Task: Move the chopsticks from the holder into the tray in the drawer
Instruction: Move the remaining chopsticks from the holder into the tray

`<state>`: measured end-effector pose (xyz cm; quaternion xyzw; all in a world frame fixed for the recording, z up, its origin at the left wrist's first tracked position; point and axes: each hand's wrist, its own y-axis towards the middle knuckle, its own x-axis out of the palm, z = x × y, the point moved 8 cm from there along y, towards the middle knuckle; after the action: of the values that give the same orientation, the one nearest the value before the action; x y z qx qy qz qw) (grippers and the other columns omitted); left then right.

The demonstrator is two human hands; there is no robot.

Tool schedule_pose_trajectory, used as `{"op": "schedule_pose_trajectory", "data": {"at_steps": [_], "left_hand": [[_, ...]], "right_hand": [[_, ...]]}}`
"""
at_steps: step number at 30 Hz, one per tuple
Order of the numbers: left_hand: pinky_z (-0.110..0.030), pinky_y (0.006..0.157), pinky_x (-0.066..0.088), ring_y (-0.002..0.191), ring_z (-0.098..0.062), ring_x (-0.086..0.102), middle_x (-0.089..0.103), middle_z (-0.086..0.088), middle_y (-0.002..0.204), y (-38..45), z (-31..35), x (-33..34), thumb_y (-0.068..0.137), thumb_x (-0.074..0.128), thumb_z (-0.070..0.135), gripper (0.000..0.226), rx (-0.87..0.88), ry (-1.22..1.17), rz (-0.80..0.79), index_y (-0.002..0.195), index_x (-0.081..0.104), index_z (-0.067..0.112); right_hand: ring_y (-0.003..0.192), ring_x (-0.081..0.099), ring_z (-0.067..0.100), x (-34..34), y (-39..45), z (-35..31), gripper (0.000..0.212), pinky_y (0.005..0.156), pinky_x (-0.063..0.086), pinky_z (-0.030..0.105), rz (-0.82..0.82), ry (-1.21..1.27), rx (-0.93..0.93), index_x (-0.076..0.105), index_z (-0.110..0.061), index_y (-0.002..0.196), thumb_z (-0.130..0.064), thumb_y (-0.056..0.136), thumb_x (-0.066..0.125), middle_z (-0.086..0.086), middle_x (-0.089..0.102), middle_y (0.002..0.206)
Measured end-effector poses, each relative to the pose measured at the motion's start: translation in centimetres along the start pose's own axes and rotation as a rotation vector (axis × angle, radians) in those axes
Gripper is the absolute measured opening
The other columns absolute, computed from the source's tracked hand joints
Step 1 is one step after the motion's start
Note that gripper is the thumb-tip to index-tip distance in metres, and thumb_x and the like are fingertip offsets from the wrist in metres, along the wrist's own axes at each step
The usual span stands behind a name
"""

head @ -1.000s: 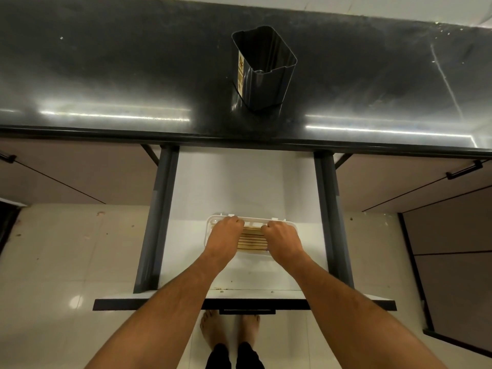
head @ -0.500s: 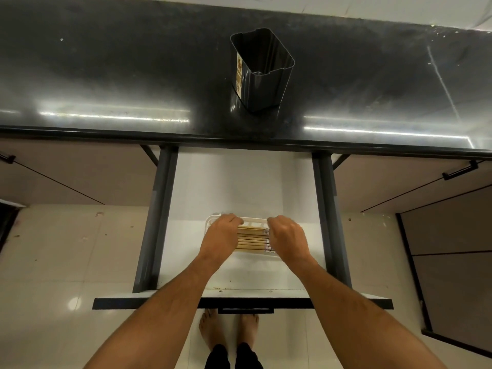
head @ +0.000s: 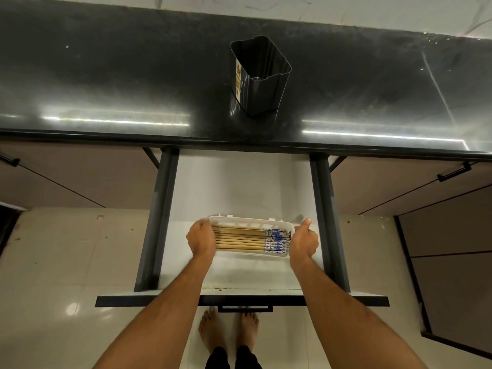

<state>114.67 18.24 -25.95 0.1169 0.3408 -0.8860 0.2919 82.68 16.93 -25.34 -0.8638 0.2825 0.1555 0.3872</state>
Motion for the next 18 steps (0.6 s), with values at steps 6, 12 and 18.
{"op": "schedule_pose_trajectory", "data": {"at_steps": [6, 12, 18], "left_hand": [[-0.034, 0.072, 0.052, 0.082, -0.023, 0.063, 0.066, -0.009, 0.086, 0.2, 0.0, -0.5, 0.106, 0.042, 0.024, 0.032, 0.012, 0.092, 0.032, 0.089, 0.066, 0.011], [-0.034, 0.073, 0.052, 0.083, -0.023, 0.063, 0.067, -0.009, 0.090, -0.1, -0.2, -0.5, 0.105, 0.042, 0.023, 0.030, 0.014, 0.078, 0.035, 0.091, 0.066, 0.012], [-0.032, 0.073, 0.051, 0.084, -0.022, 0.063, 0.066, -0.010, 0.091, -0.3, -0.6, -0.4, 0.107, 0.042, 0.026, 0.030, -0.008, 0.066, 0.038, 0.094, 0.064, 0.011]], "right_hand": [[0.075, 0.069, 0.023, 0.2, -0.2, -0.4, 0.051, 0.076, 0.062, 0.041, 0.016, -0.052, -0.039, 0.062, -0.013, 0.094, -0.050, 0.106, 0.029, 0.009, 0.067, 0.087], [0.074, 0.070, 0.024, 0.2, -0.1, -1.0, 0.046, 0.072, 0.062, 0.039, 0.022, -0.160, -0.137, 0.061, -0.011, 0.090, -0.043, 0.108, 0.033, 0.009, 0.067, 0.085], [0.063, 0.061, 0.016, 0.4, -0.3, -1.5, 0.043, 0.051, 0.045, 0.021, 0.021, -0.311, -0.208, 0.059, -0.010, 0.086, -0.039, 0.108, 0.036, 0.007, 0.064, 0.082]]}}
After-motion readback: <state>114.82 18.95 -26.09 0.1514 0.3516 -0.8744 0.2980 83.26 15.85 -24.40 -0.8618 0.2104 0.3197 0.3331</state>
